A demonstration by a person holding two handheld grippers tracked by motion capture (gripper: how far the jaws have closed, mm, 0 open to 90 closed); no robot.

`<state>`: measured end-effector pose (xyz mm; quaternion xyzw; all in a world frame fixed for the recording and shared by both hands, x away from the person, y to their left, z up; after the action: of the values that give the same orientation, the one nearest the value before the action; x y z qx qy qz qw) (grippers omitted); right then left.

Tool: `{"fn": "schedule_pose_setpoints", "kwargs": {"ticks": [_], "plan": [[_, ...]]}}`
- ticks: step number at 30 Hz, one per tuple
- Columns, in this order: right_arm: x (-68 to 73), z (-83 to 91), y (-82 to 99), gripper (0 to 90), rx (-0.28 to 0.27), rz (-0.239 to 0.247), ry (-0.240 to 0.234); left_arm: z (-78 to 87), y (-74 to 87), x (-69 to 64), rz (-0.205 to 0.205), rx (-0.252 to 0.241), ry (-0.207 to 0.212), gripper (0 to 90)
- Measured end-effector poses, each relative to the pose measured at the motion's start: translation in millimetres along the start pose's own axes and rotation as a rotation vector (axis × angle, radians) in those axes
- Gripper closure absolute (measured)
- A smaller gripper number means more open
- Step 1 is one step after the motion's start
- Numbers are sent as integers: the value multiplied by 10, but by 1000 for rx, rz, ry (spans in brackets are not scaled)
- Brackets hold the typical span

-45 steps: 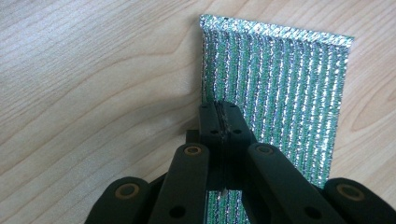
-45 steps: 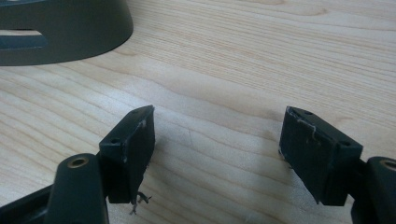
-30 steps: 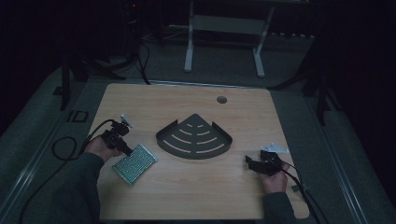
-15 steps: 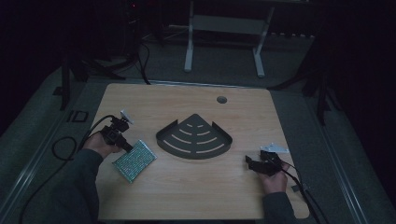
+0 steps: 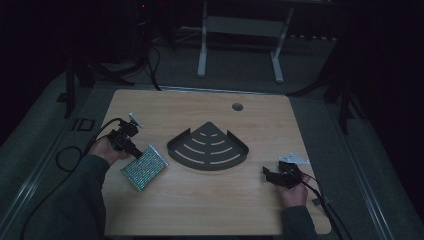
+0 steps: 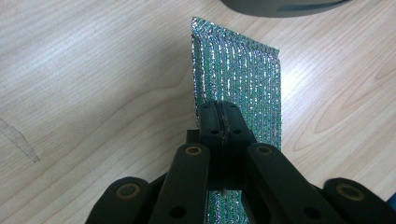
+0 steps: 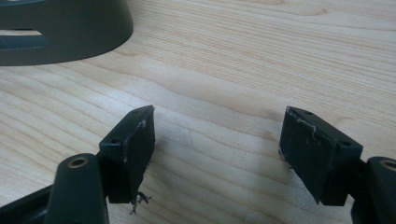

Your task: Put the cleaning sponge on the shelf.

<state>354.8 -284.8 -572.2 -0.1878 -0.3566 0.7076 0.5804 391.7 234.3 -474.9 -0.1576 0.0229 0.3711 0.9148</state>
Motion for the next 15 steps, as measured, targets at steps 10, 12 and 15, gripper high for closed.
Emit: {"fn": "schedule_pose_setpoints", "kwargs": {"ticks": [10, 12, 15], "plan": [[0, 0, 0, 262, 0, -1, 0, 94, -97, -8, -6, -10, -8, 900], [1, 0, 0, 262, 0, -1, 0, 110, -112, -7, -10, -8, -12, 900], [1, 0, 0, 262, 0, -1, 0, 125, -126, -6, -13, -8, -14, 900]]}}
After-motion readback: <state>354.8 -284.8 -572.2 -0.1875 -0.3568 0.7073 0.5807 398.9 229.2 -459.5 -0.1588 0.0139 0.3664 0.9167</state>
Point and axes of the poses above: each handheld gripper's, and its own axes: z roughly backward along the jaws, y roughly out of its underside, x roughly to its left, the point moved 2 cm from there along -z, roughly forward along the jaws, and after that the axes turned 12 degrees about -z, right-handed, at the moved point
